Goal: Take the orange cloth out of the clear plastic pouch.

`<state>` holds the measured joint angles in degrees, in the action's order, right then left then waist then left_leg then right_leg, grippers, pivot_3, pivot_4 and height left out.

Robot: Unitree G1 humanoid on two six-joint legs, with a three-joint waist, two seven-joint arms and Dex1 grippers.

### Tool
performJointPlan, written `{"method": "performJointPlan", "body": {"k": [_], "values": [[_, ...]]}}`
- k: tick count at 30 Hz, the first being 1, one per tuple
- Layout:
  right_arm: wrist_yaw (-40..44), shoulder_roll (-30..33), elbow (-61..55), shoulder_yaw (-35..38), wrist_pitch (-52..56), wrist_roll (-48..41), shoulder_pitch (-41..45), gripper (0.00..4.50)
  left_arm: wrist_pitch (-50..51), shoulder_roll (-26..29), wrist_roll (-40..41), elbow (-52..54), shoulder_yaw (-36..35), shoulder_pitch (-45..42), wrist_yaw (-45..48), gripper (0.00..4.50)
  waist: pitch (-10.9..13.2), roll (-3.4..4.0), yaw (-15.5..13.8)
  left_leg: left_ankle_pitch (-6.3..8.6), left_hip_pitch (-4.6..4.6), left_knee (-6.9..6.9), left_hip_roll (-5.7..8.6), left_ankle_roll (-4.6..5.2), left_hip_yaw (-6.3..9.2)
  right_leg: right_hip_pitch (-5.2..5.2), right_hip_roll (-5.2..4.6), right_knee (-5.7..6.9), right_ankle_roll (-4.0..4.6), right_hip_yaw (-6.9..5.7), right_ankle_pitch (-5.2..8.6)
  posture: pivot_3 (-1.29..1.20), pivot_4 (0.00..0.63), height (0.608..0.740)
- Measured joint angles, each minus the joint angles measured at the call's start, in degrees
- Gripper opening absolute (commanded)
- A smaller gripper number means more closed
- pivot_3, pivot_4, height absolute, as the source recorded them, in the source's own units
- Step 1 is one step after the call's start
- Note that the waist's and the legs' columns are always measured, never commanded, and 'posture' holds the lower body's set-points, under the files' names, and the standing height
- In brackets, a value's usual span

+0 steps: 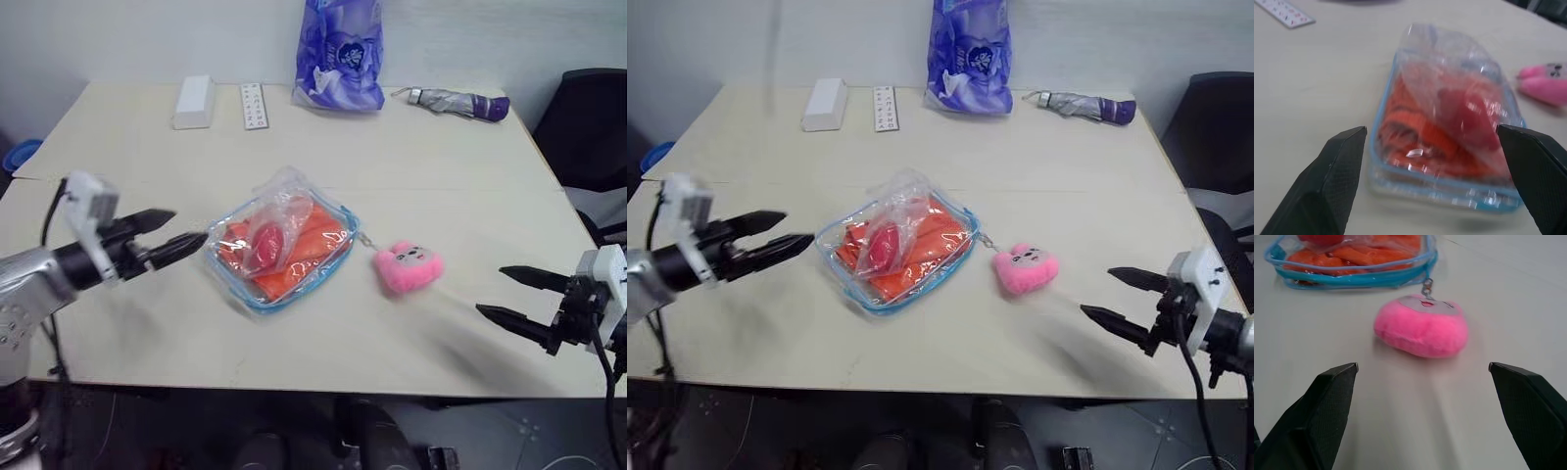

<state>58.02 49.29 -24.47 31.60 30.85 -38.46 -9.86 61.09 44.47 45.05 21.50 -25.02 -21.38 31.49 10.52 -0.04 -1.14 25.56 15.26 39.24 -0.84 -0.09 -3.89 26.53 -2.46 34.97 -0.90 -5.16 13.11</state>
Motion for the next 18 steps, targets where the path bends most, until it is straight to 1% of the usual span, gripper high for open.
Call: {"method": "performJointPlan", "body": {"k": [2, 4, 7, 8, 10, 12, 15, 18], "values": [[-2.2, -0.9, -4.8, -0.6, 1.0, -1.7, 0.0, 4.50, 4.0, -2.4, 0.7, 1.6, 4.2, -3.7, -4.3, 4.47, 0.0, -0.01, 0.1, -0.05, -0.01, 0.00, 0.01, -0.08, 0.00, 0.00, 0.04, 0.07, 0.00, 0.03, 0.00, 0.00, 0.150, 0.740], [-3.9, -1.4, -7.8, -1.7, 1.9, -2.8, 0.1, 4.50, 6.6, -4.1, 0.7, 2.4, 7.5, -5.6, -6.9, 4.47, 0.0, -0.03, 0.3, -0.09, -0.02, 0.00, 0.00, -0.15, 0.01, 0.00, 0.09, 0.08, 0.01, 0.04, 0.00, 0.00, 0.150, 0.740], [-6.2, -2.2, -11.2, -3.8, 2.8, -3.6, 0.1, 4.50, 10.6, -9.3, -0.5, 1.4, 12.2, -9.6, -12.3, 4.47, 0.0, -0.04, 0.0, -0.16, -0.02, 0.01, 0.06, -0.18, 0.02, -0.02, 0.09, 0.04, 0.02, 0.05, 0.01, 0.00, 0.150, 0.740], [-6.8, -2.3, -11.8, -4.7, 2.9, -3.6, 0.3, 4.50, 12.2, -11.0, -1.7, 0.2, 14.4, -10.9, -14.6, 4.47, 0.0, -0.05, -0.1, -0.18, -0.05, 0.02, 0.08, -0.18, 0.02, -0.05, 0.09, 0.03, 0.02, 0.06, 0.01, 0.00, 0.150, 0.740], [-8.2, -2.6, -12.9, -5.9, 2.9, -3.6, 0.6, 4.50, 14.1, -12.1, -5.3, -2.0, 18.7, -11.7, -18.2, 4.47, 0.0, -0.06, 0.1, -0.21, -0.07, 0.02, 0.09, -0.21, 0.01, -0.04, 0.13, 0.05, 0.02, 0.13, 0.01, 0.00, 0.150, 0.740], [-9.0, -2.6, -13.2, -6.4, 2.9, -3.6, 0.7, 4.50, 14.6, -12.5, -7.1, -2.9, 20.1, -11.7, -19.4, 4.47, 0.0, -0.09, 0.2, -0.22, -0.05, 0.02, 0.04, -0.24, 0.01, 0.00, 0.15, 0.06, 0.04, 0.13, 0.02, 0.00, 0.150, 0.740], [-10.8, -2.6, -13.4, -6.6, 3.0, -3.7, 1.8, 4.50, 14.6, -16.6, -8.4, -4.6, 20.4, -13.3, -20.7, 4.47, 0.0, -0.10, -0.2, -0.24, -0.05, 0.06, 0.08, -0.22, 0.02, -0.02, 0.11, 0.03, 0.05, 0.13, 0.03, 0.00, 0.150, 0.740], [-12.9, -2.7, -14.5, -7.4, 3.1, -3.7, 2.8, 4.50, 13.7, -19.7, -10.1, -6.6, 22.5, -14.6, -21.5, 3.84, 0.0, -0.11, -0.3, -0.24, -0.05, 0.07, 0.09, -0.22, 0.02, -0.03, 0.10, 0.04, 0.05, 0.13, 0.03, 0.00, 0.150, 0.740]]}}
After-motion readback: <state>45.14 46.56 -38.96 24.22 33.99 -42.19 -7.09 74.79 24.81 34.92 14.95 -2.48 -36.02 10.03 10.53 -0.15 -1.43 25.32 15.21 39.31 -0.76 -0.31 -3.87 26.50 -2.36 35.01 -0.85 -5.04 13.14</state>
